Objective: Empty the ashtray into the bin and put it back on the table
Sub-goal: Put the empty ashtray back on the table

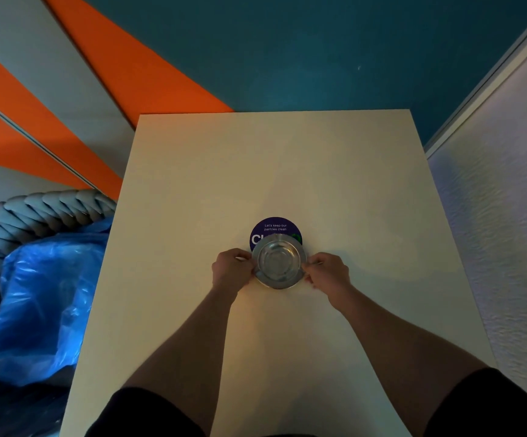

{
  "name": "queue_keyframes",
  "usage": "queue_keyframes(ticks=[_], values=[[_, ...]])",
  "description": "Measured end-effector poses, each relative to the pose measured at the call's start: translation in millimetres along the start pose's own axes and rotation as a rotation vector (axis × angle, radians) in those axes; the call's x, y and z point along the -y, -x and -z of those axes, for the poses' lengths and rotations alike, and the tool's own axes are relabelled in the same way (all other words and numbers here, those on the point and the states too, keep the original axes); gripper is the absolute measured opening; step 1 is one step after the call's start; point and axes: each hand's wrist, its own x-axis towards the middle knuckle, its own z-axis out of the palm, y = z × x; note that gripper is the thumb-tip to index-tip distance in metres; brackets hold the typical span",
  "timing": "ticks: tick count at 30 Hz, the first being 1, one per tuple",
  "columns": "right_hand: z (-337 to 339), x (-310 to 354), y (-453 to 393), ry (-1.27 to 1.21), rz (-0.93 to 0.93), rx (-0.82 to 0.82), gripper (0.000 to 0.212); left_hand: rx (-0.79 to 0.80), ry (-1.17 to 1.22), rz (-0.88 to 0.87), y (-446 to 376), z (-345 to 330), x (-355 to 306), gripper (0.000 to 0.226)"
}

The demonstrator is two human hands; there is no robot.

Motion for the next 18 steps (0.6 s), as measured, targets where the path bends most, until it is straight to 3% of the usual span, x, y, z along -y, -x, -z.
queue_keyframes(ticks=[18], values=[[-2.2, 37.2, -37.5, -0.061, -0.008, -0.005, 0.016, -0.033, 0.045, 0.012, -44.3, -2.1, -33.1, 0.007]])
